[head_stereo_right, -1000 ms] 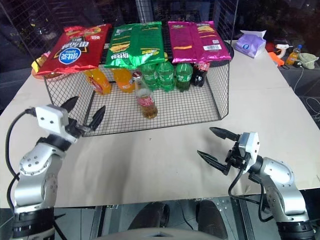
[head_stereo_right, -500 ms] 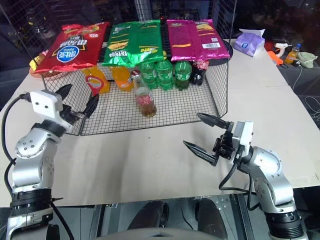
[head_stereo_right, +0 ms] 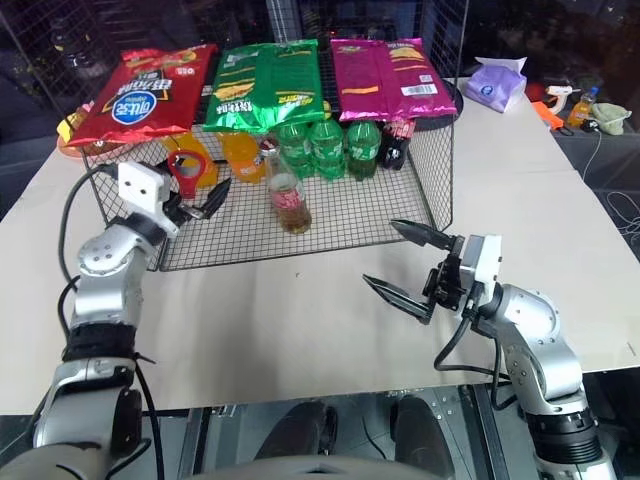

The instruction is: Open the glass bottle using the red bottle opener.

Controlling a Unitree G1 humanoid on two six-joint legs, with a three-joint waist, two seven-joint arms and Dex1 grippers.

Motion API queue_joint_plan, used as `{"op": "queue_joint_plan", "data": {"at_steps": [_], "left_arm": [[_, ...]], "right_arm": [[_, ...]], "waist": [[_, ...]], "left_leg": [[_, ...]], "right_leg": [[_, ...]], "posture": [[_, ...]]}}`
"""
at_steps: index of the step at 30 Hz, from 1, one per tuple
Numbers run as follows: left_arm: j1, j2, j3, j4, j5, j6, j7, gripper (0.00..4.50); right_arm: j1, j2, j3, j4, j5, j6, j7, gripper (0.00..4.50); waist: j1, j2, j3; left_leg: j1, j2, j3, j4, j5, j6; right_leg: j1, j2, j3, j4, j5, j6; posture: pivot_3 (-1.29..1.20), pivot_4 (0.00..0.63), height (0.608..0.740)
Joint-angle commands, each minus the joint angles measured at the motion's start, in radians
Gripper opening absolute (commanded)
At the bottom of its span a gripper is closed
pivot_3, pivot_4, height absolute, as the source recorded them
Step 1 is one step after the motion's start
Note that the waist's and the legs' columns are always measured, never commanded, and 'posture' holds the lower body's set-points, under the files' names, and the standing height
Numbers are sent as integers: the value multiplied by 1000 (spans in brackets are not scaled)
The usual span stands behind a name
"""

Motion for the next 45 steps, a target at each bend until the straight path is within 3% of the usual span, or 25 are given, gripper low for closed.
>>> {"op": "queue_joint_plan", "data": {"at_steps": [1, 8, 9, 25, 36, 45], "left_arm": [[-46, 1, 2, 46, -3, -53, -16, 3635], [-73, -4, 7, 102, -28, -66, -52, 332], [-72, -6, 10, 100, -39, -61, -61, 60], [0, -29, 68, -153, -256, 183, -155, 60], [32, -16, 57, -159, -207, 196, -154, 60], [129, -52, 65, -397, -452, 500, -241, 60]], "right_arm": [[-5, 4, 1, -18, -6, -20, -3, 4500], [17, 8, 1, -23, -23, -30, -12, 4500], [19, 9, 1, -23, -25, -32, -13, 4500], [22, 24, 13, 0, -35, -35, -10, 4500], [28, 33, 24, 1, -41, -42, -12, 4500], [38, 36, 23, -15, -48, -35, -29, 4500]], "waist": [[0, 0, 0], [-1, 0, 0], [-1, 0, 0], [0, -1, 0], [-1, -1, 0], [-1, -1, 0]], "left_leg": [[-1, 0, 1, 0, 0, 0], [-6, 0, 2, 3, 0, 0], [-6, 0, 2, 3, 0, 0], [-11, 0, -1, 12, 0, 0], [-12, 0, -1, 14, 0, 0], [-13, 0, -2, 14, 0, 0]], "right_leg": [[-1, 0, 1, 1, 0, 0], [-7, 1, 2, 6, 0, 0], [-7, 1, 2, 6, 0, 0], [-8, 1, 0, 9, 0, 0], [-9, 1, 0, 9, 0, 0], [-9, 1, 0, 9, 0, 0]], "posture": [[0, 150, 740], [0, 150, 740], [0, 150, 740], [0, 150, 740], [0, 150, 740], [0, 150, 740]]}}
